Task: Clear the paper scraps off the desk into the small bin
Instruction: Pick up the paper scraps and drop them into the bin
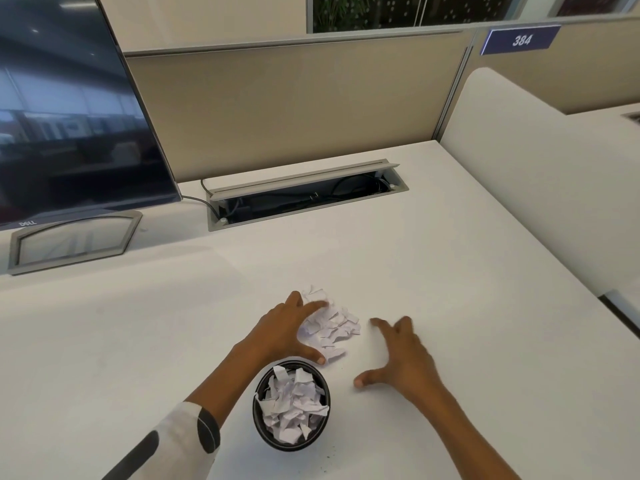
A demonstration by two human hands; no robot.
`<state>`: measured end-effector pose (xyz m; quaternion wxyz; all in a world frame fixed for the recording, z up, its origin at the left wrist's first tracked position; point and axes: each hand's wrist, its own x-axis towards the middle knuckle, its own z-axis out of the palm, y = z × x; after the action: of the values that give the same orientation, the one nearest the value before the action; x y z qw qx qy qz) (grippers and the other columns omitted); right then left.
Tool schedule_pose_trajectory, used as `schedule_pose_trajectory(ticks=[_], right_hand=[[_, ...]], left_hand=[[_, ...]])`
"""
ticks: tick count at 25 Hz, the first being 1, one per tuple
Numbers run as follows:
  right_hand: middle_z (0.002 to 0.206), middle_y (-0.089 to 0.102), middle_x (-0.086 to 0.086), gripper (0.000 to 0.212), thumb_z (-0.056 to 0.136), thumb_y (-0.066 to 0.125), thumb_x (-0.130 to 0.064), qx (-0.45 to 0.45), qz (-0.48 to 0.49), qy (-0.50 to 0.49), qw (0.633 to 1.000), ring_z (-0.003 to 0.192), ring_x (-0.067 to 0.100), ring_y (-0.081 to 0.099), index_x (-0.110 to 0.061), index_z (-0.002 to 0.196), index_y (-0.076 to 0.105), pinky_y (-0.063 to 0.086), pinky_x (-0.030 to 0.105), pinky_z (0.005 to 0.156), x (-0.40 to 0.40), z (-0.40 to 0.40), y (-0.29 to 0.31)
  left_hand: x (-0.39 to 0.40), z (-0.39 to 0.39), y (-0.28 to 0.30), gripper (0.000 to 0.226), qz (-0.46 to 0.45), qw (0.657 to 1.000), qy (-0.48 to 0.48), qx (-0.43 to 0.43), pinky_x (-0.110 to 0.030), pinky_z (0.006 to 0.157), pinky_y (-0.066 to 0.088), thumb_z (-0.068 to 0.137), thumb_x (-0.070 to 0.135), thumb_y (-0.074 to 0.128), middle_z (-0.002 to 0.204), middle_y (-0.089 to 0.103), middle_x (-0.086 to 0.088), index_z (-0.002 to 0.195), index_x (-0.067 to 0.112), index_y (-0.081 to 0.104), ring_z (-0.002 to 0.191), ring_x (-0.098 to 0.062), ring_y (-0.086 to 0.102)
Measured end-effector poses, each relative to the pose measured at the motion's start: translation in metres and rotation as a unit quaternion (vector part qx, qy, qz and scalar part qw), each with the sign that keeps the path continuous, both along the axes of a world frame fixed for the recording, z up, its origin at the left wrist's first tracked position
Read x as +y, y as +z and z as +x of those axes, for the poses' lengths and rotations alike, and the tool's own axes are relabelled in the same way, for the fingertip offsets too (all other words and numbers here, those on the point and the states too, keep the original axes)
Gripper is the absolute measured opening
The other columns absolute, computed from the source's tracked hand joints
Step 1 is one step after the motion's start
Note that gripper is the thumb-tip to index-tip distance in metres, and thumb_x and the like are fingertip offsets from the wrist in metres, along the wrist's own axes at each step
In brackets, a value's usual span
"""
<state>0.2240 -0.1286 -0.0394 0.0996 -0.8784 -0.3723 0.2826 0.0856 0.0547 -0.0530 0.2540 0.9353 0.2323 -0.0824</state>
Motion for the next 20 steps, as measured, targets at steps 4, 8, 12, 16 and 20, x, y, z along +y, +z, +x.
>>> schedule_pose_trajectory(ticks=[4,8,12,16,20], right_hand=[[0.113,0.039,-0.002,0.085,0.055,0.085,-0.044,0.028,0.087,0.053,0.994,0.096,0.017,0.053,-0.031,0.127,0.042,0.045,0.028,0.076,0.037,-0.021,-0.01],[0.101,0.047,-0.004,0.044,0.066,0.08,-0.038,0.066,0.144,0.026,0.987,0.082,0.014,0.055,-0.028,0.103,0.059,0.042,0.024,0.069,0.052,-0.031,-0.016],[0.096,0.065,0.009,0.015,0.073,0.073,-0.012,0.108,0.178,0.012,0.978,0.075,0.014,0.056,-0.012,0.088,0.07,0.052,0.029,0.075,0.061,-0.038,-0.012],[0.081,0.067,0.002,0.023,0.065,0.074,0.003,0.156,0.232,-0.01,0.96,0.067,0.01,0.056,-0.01,0.084,0.074,0.046,0.01,0.06,0.057,-0.046,0.014],[0.07,0.064,-0.007,0.023,0.069,0.072,0.004,0.223,0.325,0.006,0.919,0.062,0.009,0.061,-0.017,0.077,0.074,0.055,0.016,0.061,0.037,-0.054,0.052]], left_hand=[[-0.002,-0.002,0.003,0.038,-0.047,0.998,0.033,-0.029,-0.027,0.069,0.042,0.068,0.038,0.077,0.097,0.05,0.001,0.1,0.025,0.062,0.078,-0.017,0.059],[0.0,-0.018,0.003,0.018,-0.076,0.989,0.103,-0.071,-0.025,0.071,0.048,0.073,0.023,0.075,0.084,0.061,0.004,0.089,0.017,0.07,0.075,-0.014,0.06],[-0.006,-0.028,0.006,0.017,-0.118,0.975,0.16,-0.102,-0.01,0.061,0.04,0.074,0.019,0.075,0.082,0.065,0.006,0.09,0.015,0.071,0.072,-0.009,0.062],[-0.018,-0.035,0.035,0.012,-0.145,0.959,0.195,-0.144,-0.016,0.065,0.049,0.075,0.016,0.073,0.081,0.069,0.004,0.087,0.017,0.072,0.07,-0.005,0.064],[-0.038,-0.063,0.08,0.012,-0.134,0.943,0.19,-0.239,-0.02,0.07,0.056,0.075,0.018,0.075,0.079,0.073,0.012,0.084,0.025,0.073,0.075,-0.004,0.067]])
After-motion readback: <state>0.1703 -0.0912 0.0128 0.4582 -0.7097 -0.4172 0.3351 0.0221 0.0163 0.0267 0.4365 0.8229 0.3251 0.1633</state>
